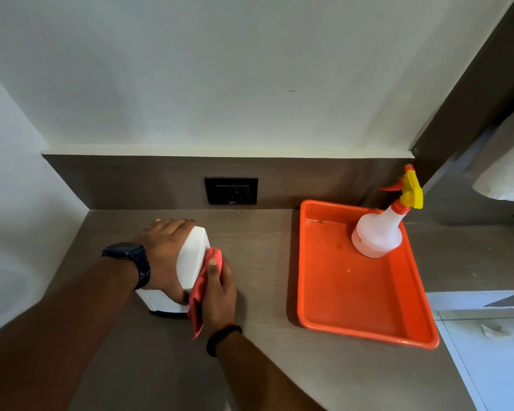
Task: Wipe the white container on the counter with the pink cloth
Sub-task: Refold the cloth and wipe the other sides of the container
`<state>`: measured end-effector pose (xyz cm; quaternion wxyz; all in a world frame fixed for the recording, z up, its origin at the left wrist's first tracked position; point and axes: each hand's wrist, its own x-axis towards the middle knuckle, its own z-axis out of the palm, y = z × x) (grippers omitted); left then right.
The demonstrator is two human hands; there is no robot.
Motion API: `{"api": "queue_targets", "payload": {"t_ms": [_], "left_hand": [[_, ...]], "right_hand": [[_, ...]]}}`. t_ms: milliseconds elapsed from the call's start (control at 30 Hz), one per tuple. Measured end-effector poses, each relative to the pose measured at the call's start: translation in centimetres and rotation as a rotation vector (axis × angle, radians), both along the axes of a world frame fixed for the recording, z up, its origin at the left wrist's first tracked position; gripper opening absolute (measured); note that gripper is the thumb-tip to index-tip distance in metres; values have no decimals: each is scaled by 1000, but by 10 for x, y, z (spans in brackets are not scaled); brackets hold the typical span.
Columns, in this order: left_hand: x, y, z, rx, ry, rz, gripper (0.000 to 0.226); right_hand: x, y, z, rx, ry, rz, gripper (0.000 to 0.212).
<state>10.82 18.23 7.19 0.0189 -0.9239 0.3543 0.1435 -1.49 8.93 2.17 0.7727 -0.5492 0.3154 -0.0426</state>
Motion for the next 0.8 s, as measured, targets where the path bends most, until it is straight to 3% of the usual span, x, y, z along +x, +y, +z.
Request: {"api": "queue_targets", "payload": {"t_ms": [167,333,433,667,800], "left_hand": [[1,-2,-1,-9,-19,-24,142],[1,4,-2,-81,-36,-34,139],[1,3,-3,-75,-33,-7,131],[2,1,-4,-46,-19,9,142],[1,0,-3,-56,-18,-2,140]], "right_hand": [[3,5,6,-54,-95,-39,18],[43,-12,29,-187,-96,21,41],[55,-22,26,-88,-42,5,39],[19,-3,0,35,45,-14,43],[12,5,3,-51,-36,-48,38]]}}
